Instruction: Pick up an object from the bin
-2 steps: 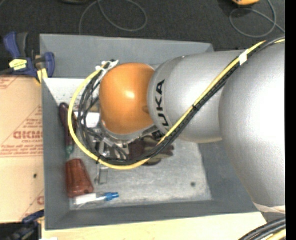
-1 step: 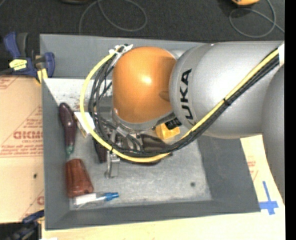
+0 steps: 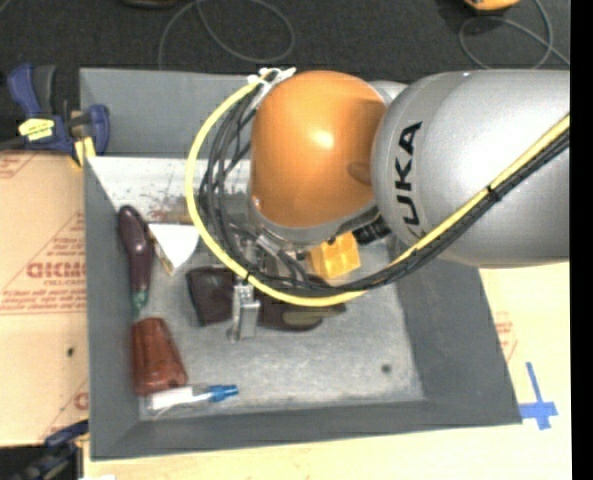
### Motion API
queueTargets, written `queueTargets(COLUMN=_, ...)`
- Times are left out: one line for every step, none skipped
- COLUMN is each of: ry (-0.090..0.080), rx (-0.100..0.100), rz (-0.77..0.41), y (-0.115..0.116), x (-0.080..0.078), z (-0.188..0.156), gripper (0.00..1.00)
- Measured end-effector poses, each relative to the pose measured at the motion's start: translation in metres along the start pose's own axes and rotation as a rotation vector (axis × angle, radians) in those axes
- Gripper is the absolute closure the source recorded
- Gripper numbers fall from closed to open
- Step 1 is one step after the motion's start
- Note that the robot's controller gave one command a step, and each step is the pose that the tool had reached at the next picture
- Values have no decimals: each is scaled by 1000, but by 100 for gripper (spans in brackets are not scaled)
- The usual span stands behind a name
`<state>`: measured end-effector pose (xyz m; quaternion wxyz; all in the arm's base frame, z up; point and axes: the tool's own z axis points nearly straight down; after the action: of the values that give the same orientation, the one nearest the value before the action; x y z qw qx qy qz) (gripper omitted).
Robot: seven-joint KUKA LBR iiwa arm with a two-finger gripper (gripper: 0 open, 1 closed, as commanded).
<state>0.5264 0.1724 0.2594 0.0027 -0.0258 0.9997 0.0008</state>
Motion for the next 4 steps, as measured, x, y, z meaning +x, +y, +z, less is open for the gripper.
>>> queueTargets(ry=2, rx=0, rz=54, y=-9, x=-3, z=60, gripper=0)
queueTargets(ry=8, rx=1, rz=68, y=-11, x=-2, z=112, gripper=0)
queueTargets(ry=0, rx=-1, rz=-23, y=-40, x=-14, z=156, gripper=0)
queueTargets(ry=3, rx=1, rz=275, y=-71, x=-4, z=188, gripper=100)
